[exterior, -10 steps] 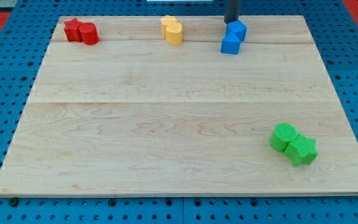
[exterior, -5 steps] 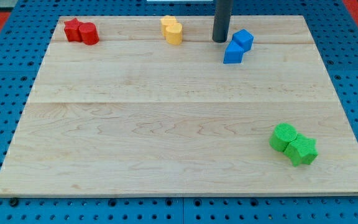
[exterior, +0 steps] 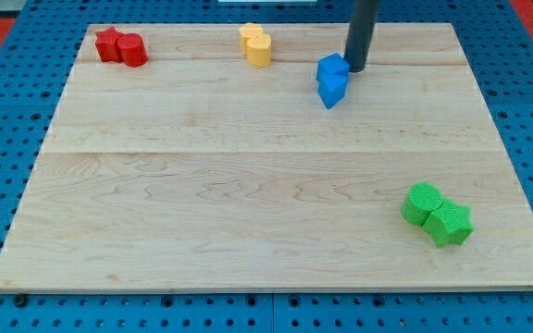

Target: Push the blue triangle into the green star

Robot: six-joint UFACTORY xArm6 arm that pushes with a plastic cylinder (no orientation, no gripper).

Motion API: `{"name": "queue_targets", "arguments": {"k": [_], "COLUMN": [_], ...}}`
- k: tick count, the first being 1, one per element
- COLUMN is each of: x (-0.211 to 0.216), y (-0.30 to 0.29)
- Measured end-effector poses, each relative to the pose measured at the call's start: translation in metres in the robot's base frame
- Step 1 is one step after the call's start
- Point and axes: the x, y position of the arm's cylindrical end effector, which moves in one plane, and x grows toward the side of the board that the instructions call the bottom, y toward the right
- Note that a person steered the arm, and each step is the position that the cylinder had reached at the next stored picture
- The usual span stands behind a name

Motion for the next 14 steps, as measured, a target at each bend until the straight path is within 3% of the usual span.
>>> {"name": "queue_targets", "arguments": {"k": [1,3,5,7,8,10,12,14], "x": [0.014,0.017,0.009,-0.010,0.029,0.049,0.132,0.122], "y": [-0.030,-0.023,-0.132,-0.203,-0.178,-0.155,-0.150,-0.135]}}
